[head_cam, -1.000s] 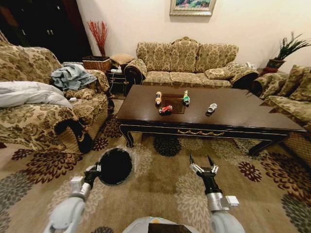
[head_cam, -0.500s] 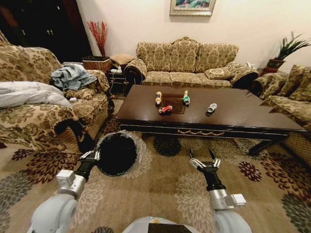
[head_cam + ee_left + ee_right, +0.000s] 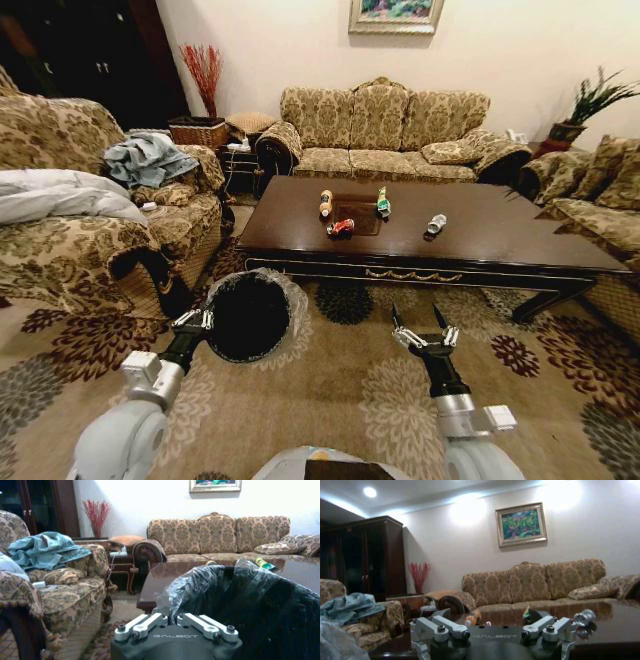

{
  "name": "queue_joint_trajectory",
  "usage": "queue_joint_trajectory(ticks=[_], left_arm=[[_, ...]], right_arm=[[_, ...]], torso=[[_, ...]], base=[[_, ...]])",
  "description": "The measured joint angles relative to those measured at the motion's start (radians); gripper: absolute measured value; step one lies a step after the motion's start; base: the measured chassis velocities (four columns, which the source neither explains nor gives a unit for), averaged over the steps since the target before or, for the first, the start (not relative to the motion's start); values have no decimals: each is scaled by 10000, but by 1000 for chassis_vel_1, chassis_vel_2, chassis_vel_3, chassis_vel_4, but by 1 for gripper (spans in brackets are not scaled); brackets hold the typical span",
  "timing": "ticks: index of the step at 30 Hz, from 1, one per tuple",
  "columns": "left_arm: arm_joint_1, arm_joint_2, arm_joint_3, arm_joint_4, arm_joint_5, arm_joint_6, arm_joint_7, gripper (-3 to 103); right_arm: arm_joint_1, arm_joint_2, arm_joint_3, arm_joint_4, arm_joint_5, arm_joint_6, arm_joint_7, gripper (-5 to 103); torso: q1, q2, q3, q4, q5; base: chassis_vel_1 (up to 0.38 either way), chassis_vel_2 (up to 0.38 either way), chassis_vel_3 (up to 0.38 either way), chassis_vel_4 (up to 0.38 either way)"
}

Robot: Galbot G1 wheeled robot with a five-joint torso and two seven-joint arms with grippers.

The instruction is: Move to the front of the table and place the trash on the table into the trash bin.

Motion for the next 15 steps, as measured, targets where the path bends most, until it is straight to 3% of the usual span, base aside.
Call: queue_joint_trajectory(ticks=[10,15], left_arm=[[-6,22,-104,52,-19,-557,-82,4],[97,57,-409,-126,-66,-557,125,4]], right_arm=[[49,35,-29,-44,59,341,-182,100],[55,49,-29,-157,69,423,-211,100]], torso=[[9,-3,6,-1,0],[51,75,44,-1,-2]], base=[[-207,204,202,-199],[-64,62,46,-76]])
